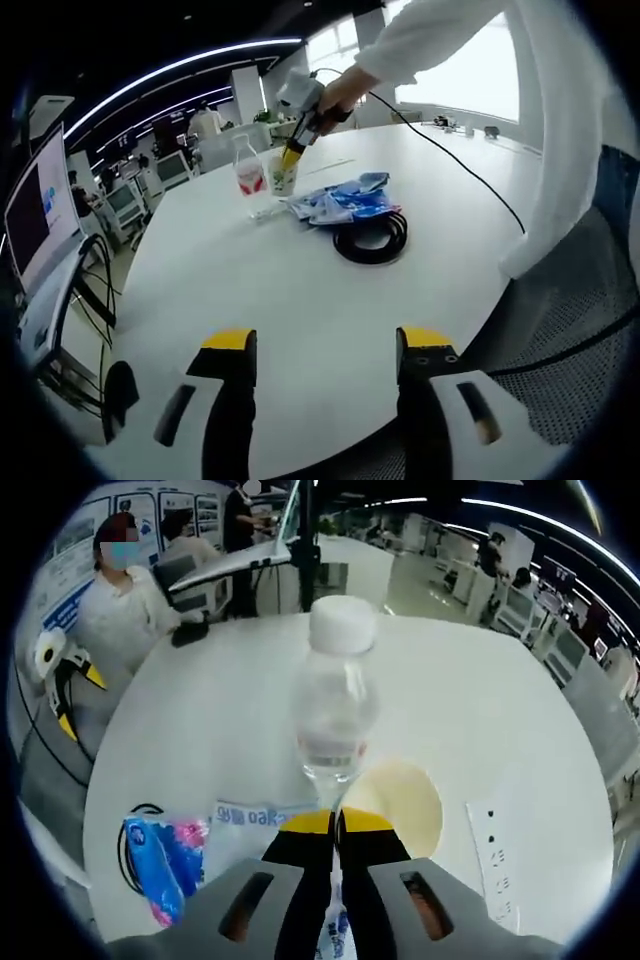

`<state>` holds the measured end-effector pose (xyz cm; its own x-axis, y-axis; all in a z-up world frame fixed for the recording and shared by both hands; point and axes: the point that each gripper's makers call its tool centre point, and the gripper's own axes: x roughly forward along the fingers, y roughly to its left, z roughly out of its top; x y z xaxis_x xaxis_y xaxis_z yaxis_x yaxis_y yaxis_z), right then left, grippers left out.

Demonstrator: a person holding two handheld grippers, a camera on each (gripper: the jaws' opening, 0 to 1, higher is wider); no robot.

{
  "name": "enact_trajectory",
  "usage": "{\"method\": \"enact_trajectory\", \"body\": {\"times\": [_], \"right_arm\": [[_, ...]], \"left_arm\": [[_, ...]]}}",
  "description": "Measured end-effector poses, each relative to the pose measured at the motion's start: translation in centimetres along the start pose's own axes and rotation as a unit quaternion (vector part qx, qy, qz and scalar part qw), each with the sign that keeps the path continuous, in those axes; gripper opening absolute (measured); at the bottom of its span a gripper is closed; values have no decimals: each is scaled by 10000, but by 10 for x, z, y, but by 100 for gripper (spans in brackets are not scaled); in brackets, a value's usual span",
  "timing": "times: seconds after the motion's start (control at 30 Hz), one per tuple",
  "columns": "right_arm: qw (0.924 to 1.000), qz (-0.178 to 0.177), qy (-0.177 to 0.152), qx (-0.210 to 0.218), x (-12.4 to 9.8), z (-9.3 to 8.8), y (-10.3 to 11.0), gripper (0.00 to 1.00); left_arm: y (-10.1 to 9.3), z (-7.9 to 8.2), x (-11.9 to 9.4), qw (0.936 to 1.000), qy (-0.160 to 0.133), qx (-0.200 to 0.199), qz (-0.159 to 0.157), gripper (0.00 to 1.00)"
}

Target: Arrange the tabletop items into an orderly group along one side of the table until the central work area is clear of visible clutter.

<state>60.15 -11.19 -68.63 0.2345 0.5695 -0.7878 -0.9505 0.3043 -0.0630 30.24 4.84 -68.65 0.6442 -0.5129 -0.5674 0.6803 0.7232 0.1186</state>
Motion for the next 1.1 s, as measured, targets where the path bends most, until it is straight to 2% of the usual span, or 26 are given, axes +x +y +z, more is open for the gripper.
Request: {"method": "enact_trajectory", "body": {"times": [0.1, 0.2, 0.5, 1.1], "right_arm": [[10000, 40, 33, -34, 6, -1, 1, 0], [9995, 82, 267, -132, 12, -9, 3, 0], [9994, 184, 275, -141, 11, -4, 2, 0], [9978, 452, 414, 254, 12, -8, 7, 0]], "left_arm": [[1, 0, 0, 10000, 1, -22, -1, 56], [1, -1, 0, 10000, 8, -21, -2, 56], [3, -2, 0, 10000, 44, -35, -9, 56], [5, -2, 0, 10000, 34, -18, 0, 55]]}}
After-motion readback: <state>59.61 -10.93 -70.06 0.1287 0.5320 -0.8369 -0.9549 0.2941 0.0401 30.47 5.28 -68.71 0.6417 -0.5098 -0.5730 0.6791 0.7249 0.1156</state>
